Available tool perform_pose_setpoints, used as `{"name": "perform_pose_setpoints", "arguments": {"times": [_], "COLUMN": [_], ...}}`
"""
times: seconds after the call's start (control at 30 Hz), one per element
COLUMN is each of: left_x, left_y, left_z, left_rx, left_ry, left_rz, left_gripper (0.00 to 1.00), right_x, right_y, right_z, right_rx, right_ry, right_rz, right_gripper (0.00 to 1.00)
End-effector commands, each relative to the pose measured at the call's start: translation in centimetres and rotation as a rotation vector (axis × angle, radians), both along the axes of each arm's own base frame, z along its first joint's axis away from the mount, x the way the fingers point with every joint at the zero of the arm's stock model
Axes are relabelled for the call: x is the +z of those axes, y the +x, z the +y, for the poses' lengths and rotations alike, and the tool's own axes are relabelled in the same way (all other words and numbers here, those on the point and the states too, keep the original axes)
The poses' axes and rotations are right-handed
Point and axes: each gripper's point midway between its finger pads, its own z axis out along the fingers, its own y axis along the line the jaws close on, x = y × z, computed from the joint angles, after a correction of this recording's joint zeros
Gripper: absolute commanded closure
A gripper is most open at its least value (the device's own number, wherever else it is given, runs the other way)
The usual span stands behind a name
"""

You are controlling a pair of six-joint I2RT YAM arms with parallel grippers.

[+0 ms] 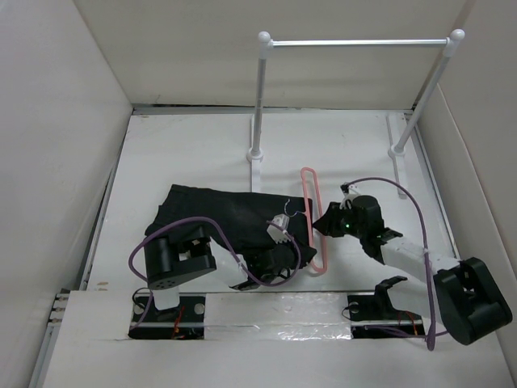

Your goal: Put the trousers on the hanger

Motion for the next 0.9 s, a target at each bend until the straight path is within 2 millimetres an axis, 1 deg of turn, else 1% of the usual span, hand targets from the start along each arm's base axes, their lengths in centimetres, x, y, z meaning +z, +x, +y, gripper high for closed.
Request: {"name": "perform_pose_setpoints", "arguments": {"times": [0.0,0.07,0.13,0.17,0.2,0.23,0.3,0.33,0.4,0.43,0.47,0.5,0.57,0.6,0.63,0.7,0.73,0.77,0.8,0.83,0.87], "left_x": [-1.9,-2.4,-2.6,-3.1,-2.9,-3.1,-3.2,-3.3,-3.3,-3.4,-3.6,-3.5,-3.9,-3.9,-4.2,-4.6,-4.7,-4.6,-4.9,-4.8,-5.0], "left_y": [0.1,0.0,0.0,0.3,0.4,0.4,0.5,0.5,0.7,0.7,0.7,0.9,1.0,1.0,1.0,1.1,1.2,1.2,1.2,1.4,1.4], "left_z": [1.2,1.4,1.2,1.5,1.1,1.1,1.0,1.0,1.1,1.1,1.2,1.1,1.5,1.6,1.8,2.4,2.7,2.8,3.3,3.6,4.0], "left_rx": [0.013,0.014,0.013,0.021,0.02,0.019,0.024,0.025,0.033,0.034,0.036,0.04,0.053,0.057,0.06,0.07,0.08,0.084,0.089,0.1,0.107], "left_ry": [0.088,0.109,0.127,0.152,0.15,0.157,0.173,0.18,0.193,0.199,0.216,0.216,0.24,0.241,0.249,0.269,0.278,0.282,0.297,0.301,0.314], "left_rz": [-0.001,0.007,0.012,0.021,0.022,0.025,0.026,0.025,0.024,0.025,0.027,0.025,0.025,0.025,0.027,0.028,0.023,0.022,0.021,0.016,0.016], "left_gripper": [1.0,1.0,1.0,1.0,1.0,1.0,1.0,1.0,1.0,1.0,1.0,1.0,1.0,1.0,1.0,1.0,1.0,1.0,1.0,1.0,1.0], "right_x": [1.3,1.3,0.9,0.6,0.4,0.0,-0.3,-0.4,-1.3,-1.3,-2.0,-2.2,-2.3,-2.8,-2.5,-2.7,-2.6,-2.5,-2.5,-2.2,-2.0], "right_y": [1.7,2.0,2.0,2.1,2.1,2.2,2.3,2.2,2.1,2.3,2.0,2.0,2.0,1.7,1.8,1.5,1.5,1.4,1.4,1.7,1.5], "right_z": [1.0,1.3,1.6,1.5,1.7,1.7,1.8,2.2,2.5,2.6,2.9,3.0,3.6,3.7,4.0,4.3,4.3,4.4,4.3,4.0,4.1], "right_rx": [-0.012,-0.02,-0.02,-0.026,-0.023,-0.027,-0.031,-0.024,-0.018,-0.025,-0.015,-0.015,0.005,0.013,0.021,0.037,0.04,0.039,0.041,0.029,0.041], "right_ry": [0.049,0.051,0.052,0.049,0.046,0.042,0.047,0.053,0.049,0.06,0.055,0.06,0.091,0.093,0.111,0.124,0.131,0.138,0.139,0.141,0.145], "right_rz": [-0.09,-0.094,-0.085,-0.077,-0.074,-0.062,-0.055,-0.052,-0.028,-0.031,-0.014,-0.01,-0.01,0.012,-0.001,0.012,0.009,0.007,0.004,-0.001,-0.005], "right_gripper": [0.65,0.61,0.58,0.57,0.57,0.57,0.57,0.57,0.56,0.56,0.56,0.56,0.57,0.57,0.64,0.75,0.88,0.94,0.98,1.0,1.0]}}
